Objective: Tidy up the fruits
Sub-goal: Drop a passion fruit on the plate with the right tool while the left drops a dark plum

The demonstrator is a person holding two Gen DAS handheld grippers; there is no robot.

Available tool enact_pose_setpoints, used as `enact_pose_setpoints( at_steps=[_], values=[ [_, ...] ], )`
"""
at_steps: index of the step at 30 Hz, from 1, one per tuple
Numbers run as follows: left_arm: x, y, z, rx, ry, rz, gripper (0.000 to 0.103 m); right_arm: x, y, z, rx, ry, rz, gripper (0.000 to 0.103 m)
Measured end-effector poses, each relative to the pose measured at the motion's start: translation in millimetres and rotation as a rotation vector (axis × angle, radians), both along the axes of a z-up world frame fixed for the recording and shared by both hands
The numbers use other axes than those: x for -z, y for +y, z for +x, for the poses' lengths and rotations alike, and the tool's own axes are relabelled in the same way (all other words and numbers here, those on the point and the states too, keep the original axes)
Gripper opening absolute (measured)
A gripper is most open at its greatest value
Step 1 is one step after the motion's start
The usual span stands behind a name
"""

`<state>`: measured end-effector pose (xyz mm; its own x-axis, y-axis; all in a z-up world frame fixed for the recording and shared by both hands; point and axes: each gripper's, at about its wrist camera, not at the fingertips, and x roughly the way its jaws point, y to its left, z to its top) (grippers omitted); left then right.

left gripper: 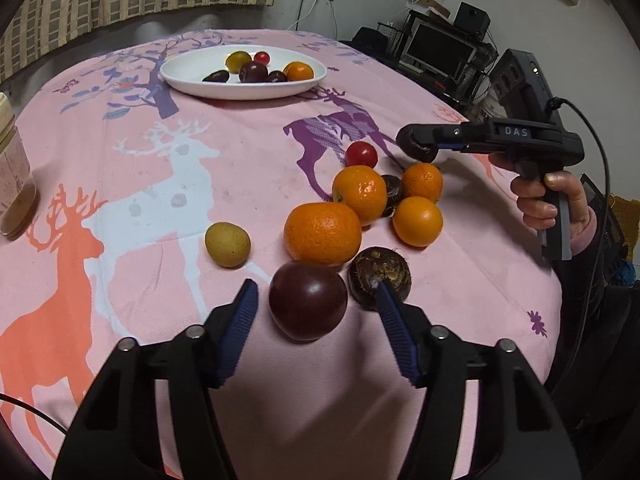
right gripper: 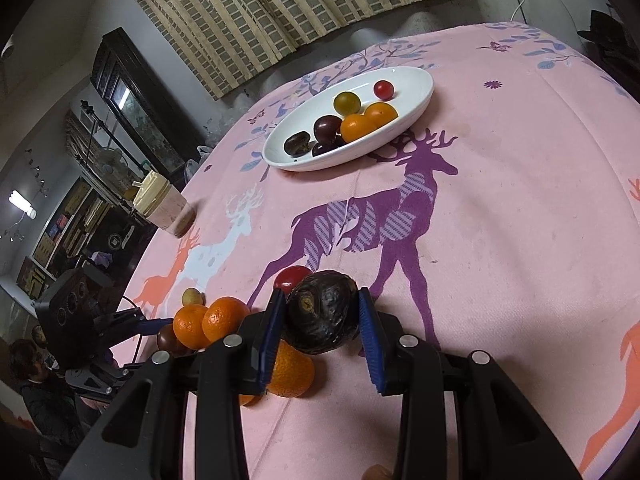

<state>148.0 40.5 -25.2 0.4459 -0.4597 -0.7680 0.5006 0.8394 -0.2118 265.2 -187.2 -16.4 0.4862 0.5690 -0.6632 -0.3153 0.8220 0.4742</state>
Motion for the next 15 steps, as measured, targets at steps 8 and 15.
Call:
enact_pose_setpoints(
  at_steps=[8,15],
  values=[
    [6.2,-3.5,5.4,-0.015,0.031,0.047,0.038,-5.2,-0.9,-4.6,-0.003,-0.024,0.008,0.037],
    [-39.2,-6.7,30.2,-0.01,0.001,0.007,0.038,-24.4,4.2,2.9,-0.002,-0.115,0.016,0.037]
  ],
)
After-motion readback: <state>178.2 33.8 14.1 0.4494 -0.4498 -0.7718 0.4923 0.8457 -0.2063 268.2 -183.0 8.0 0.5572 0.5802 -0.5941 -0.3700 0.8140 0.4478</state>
